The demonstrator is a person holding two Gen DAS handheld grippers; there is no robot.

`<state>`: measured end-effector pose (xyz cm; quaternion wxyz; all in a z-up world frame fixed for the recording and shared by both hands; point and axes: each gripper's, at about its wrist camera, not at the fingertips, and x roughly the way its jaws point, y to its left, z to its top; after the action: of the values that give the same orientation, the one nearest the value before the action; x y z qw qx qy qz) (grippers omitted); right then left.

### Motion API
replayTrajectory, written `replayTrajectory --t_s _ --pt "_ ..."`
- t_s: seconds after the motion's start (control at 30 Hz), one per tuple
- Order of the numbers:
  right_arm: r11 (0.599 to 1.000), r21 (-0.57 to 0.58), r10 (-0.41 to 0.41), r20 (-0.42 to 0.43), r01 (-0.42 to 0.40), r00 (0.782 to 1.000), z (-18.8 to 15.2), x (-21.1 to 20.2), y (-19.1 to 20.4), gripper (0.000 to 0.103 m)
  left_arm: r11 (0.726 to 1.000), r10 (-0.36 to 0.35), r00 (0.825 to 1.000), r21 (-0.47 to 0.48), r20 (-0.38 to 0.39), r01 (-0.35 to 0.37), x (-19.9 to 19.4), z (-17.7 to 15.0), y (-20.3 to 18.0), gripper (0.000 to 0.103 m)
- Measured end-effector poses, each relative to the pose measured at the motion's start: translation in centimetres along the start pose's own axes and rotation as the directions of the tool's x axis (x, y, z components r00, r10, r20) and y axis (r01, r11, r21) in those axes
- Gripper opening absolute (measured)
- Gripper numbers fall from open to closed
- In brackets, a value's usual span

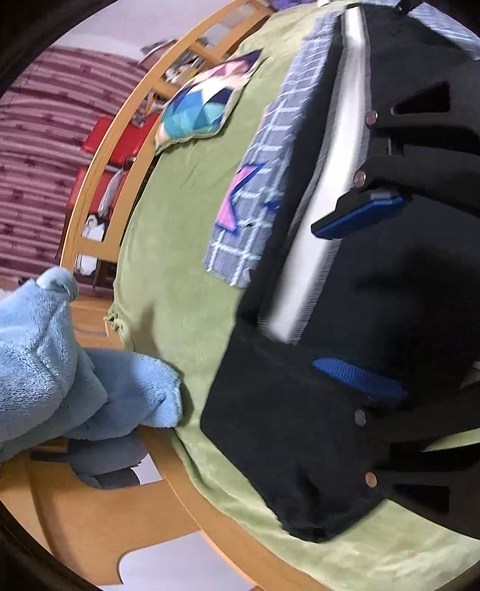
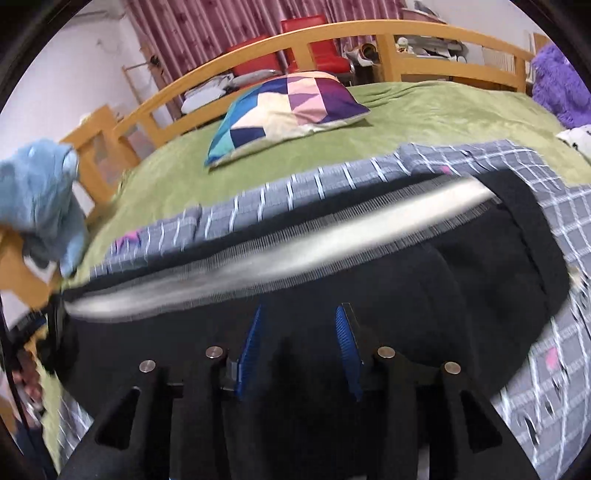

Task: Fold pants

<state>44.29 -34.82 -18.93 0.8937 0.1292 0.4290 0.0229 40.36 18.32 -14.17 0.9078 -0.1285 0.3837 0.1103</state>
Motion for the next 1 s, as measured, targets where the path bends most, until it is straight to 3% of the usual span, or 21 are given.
replayTrajectory --t_s 0.1,0.17,0.2,0.4,0.63,0.83,0.9,0.93,0.97,1.0 --pt "1.000 0.016 -0.019 -0.003 0.019 1.000 -3.2 -1.9 -1.6 0.045 0.998 -0.051 0.998 -0.022 -0.027 0.050 -2.4 -3.2 0.8 0.070" --pt "0.998 0.048 -0.028 -0.005 0.029 1.000 -5.5 -3.1 -3.2 0.057 0.996 -0.083 0.995 -0.033 -0.058 0.081 -3.0 -5.1 1.1 0.070" --pt "0.997 0.071 -0.022 -0.009 0.022 1.000 -6.3 -3.2 -3.9 0.059 0.994 -0.102 0.991 -0.040 -0.081 0.099 -3.4 -6.6 1.4 0.070" --pt "0.971 0.235 0.062 -0.048 -0.049 0.997 -9.5 -2.0 -7.7 0.059 0.962 -0.224 0.960 -0.196 -0.165 0.191 -2.5 -12.7 3.9 0.070" --pt "0.924 0.363 0.117 0.024 -0.118 0.993 -7.7 0.4 -10.1 0.059 0.921 -0.302 0.944 -0.298 -0.137 0.251 0.5 -11.4 5.0 0.070" --pt "0.925 0.365 0.089 0.075 -0.111 0.993 -5.2 2.8 -9.6 0.060 0.897 -0.290 0.953 -0.371 -0.086 0.239 3.2 -9.2 5.5 0.069" --pt "0.908 0.399 0.100 0.092 -0.129 0.991 -4.3 3.4 -9.9 0.056 0.870 -0.290 0.956 -0.430 -0.048 0.242 4.0 -8.6 5.9 0.068" --pt "0.896 0.424 0.102 0.099 -0.134 0.990 -4.0 3.7 -10.2 0.042 0.862 -0.286 0.957 -0.449 -0.043 0.237 4.3 -8.4 6.2 0.065" --pt "0.887 0.445 0.088 0.097 -0.122 0.991 -3.6 4.0 -10.3 0.021 0.851 -0.281 0.959 -0.472 -0.041 0.229 4.6 -8.1 6.4 0.060" --pt "0.888 0.448 0.071 0.077 -0.098 0.994 -3.2 4.2 -10.3 0.019 0.846 -0.270 0.962 -0.486 -0.039 0.218 4.9 -7.7 6.6 0.037"
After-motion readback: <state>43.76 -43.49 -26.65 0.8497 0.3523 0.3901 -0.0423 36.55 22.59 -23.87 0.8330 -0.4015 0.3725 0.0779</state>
